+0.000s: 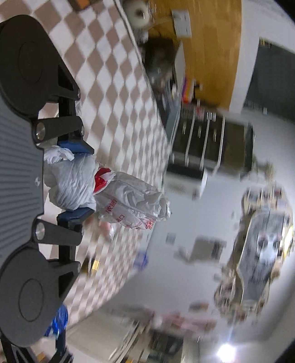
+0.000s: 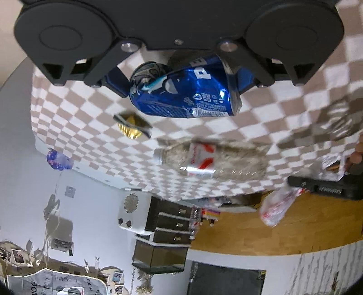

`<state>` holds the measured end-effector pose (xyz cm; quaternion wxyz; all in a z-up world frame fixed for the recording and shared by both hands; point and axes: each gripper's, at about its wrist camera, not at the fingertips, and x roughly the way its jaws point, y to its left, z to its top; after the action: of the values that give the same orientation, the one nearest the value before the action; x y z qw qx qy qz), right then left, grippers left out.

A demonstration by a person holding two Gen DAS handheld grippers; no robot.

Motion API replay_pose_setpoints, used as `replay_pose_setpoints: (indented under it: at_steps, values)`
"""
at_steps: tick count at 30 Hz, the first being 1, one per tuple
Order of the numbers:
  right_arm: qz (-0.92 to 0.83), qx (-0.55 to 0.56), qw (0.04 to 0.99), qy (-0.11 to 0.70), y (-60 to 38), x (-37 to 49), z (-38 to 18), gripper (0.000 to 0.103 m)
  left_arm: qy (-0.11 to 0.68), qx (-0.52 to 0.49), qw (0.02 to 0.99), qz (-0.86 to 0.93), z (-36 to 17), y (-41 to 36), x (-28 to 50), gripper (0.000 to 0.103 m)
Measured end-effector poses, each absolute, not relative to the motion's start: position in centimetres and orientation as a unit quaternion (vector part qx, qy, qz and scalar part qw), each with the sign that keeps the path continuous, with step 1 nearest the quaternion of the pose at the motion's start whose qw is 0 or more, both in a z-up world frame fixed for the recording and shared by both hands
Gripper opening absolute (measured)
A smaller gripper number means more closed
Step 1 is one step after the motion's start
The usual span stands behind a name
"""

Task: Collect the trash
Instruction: 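Lift the bag and can with both tools and squeeze the can tighter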

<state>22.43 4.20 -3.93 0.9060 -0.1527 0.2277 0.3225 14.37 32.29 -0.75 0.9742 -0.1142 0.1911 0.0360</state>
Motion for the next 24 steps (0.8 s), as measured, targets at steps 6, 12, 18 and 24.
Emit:
replay_pose_setpoints:
  at_steps: [6, 12, 18, 24]
  values:
    - [0.305, -0.167, 0.899, 0.266, 1.8, 18.1, -2.8, 0.095, 0.208, -0.108, 0.969, -0.075, -1.3, 27.2, 14.4, 0.049]
    - [0.314, -0.208, 0.872, 0.312, 0.9, 15.4, -2.4, 0.095, 0.231, -0.119, 0.956, -0.135, -3.3, 24.3, 16.1, 0.050]
    - [0.316, -0.176, 0.885, 0.293, 2.1, 17.0, -1.9, 0.095, 0.241, -0.167, 0.948, -0.121, -4.8, 26.4, 16.9, 0.050]
    - [0.343, -0.140, 0.888, 0.273, 4.8, 19.3, -1.7, 0.095, 0.256, -0.201, 0.940, -0.103, -6.1, 28.1, 17.8, 0.050]
